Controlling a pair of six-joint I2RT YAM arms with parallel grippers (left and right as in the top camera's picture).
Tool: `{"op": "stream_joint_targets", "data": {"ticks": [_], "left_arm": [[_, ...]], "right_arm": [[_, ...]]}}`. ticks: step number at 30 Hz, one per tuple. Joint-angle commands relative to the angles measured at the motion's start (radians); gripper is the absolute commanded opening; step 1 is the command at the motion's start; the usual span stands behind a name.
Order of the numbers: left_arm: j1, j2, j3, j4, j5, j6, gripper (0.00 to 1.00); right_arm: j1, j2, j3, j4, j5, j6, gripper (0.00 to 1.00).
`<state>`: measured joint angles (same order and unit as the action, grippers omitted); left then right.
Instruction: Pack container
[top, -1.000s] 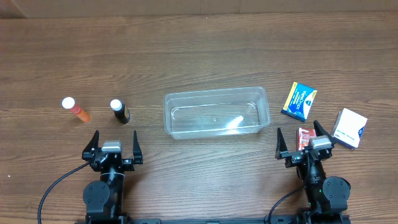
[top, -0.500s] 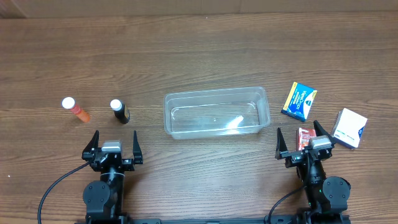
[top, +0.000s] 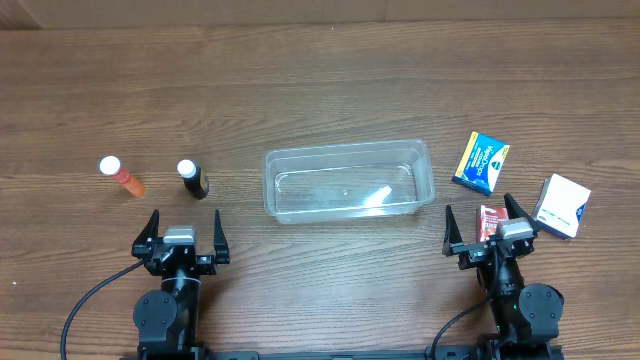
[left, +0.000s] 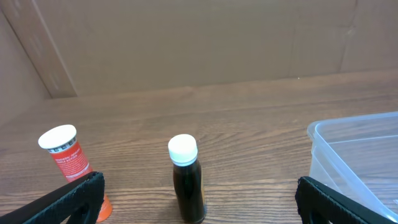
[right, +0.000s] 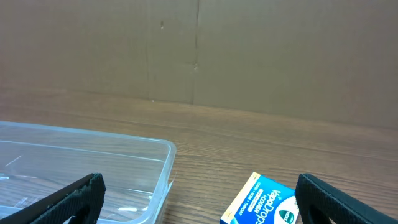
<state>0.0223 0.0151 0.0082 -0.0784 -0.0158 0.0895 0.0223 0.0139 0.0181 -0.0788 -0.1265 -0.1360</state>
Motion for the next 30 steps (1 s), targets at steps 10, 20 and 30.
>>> {"op": "stream_joint_targets", "data": {"ticks": [10, 20, 30], "left_arm": [[0.008, -0.011, -0.003, 0.002, -0.002, 0.019, 1.00], [0.008, -0.011, -0.003, 0.002, -0.002, 0.019, 1.00], [0.008, -0.011, -0.003, 0.004, -0.002, -0.113, 1.00]], "right_arm": [[0.006, -0.011, -0.010, 0.006, 0.001, -0.006, 1.00], [0.006, -0.011, -0.010, 0.006, 0.001, -0.006, 1.00], [0.006, -0.011, -0.010, 0.006, 0.002, 0.181, 1.00]]}}
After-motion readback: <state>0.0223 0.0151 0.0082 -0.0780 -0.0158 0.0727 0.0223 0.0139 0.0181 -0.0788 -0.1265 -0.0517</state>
